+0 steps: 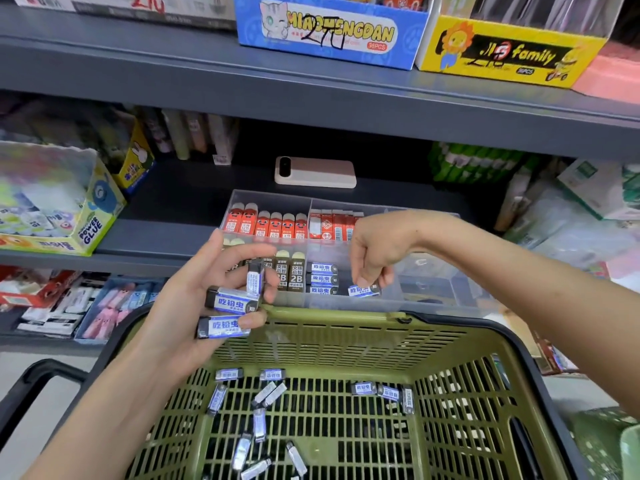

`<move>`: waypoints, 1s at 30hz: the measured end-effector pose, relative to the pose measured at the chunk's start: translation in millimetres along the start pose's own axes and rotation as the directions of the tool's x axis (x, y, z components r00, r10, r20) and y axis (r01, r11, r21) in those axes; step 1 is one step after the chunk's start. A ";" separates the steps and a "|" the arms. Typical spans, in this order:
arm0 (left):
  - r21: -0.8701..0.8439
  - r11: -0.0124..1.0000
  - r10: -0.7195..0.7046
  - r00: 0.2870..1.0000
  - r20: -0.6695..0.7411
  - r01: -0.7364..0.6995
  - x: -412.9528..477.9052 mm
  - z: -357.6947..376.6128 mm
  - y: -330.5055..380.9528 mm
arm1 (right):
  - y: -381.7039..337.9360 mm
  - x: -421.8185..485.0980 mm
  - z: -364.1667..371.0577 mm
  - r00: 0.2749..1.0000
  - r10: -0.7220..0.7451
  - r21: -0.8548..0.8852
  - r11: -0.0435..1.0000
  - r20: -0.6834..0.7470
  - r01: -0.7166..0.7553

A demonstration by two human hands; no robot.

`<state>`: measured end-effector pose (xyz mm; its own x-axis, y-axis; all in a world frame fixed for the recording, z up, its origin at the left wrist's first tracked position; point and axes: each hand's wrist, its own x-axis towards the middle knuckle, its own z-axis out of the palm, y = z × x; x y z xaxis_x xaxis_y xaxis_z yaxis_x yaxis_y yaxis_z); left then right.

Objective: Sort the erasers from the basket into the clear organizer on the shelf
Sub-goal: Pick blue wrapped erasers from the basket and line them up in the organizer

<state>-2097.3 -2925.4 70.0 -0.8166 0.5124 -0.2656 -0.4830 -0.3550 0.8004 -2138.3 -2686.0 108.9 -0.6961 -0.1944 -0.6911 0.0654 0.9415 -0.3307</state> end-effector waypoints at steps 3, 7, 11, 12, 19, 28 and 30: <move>0.004 1.000 0.006 1.000 -0.011 -0.006 -0.4 0.1 0.4 | -6.9 4.1 6.8 0.997 0.059 -0.072 0.996 0.039 -0.056; -0.009 1.000 0.006 1.000 -0.016 -0.006 -1.1 -0.6 1.3 | -11.7 4.9 16.0 0.994 0.091 -0.094 0.992 0.066 -0.084; -0.017 1.000 -0.002 1.000 -0.014 0.002 -0.6 -0.3 0.8 | -13.7 1.0 14.9 0.990 0.098 -0.094 0.992 0.102 -0.088; -0.017 1.000 -0.004 1.000 -0.014 0.004 -0.6 -0.5 0.7 | -14.1 0.2 14.5 0.989 0.096 -0.113 0.990 0.110 -0.084; -0.009 1.000 -0.010 1.000 -0.008 0.010 -1.8 0.7 0.4 | -8.6 -5.9 18.5 0.994 0.018 -0.136 0.991 0.107 -0.003; -0.014 0.998 -0.063 0.998 0.023 0.063 -6.5 11.3 -5.4 | -14.0 -21.2 25.1 0.936 -0.223 -0.136 0.972 -0.274 0.192; -0.016 0.998 -0.059 0.998 0.019 0.060 -6.8 13.6 -6.9 | -28.4 -30.8 31.2 0.843 -0.343 -0.024 0.930 -0.415 0.367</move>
<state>-2084.1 -2915.8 73.7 -0.7804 0.5471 -0.3026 -0.5361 -0.3365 0.7742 -2096.4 -2715.3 119.5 -0.9057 -0.3726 -0.2020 -0.2119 0.8108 -0.5455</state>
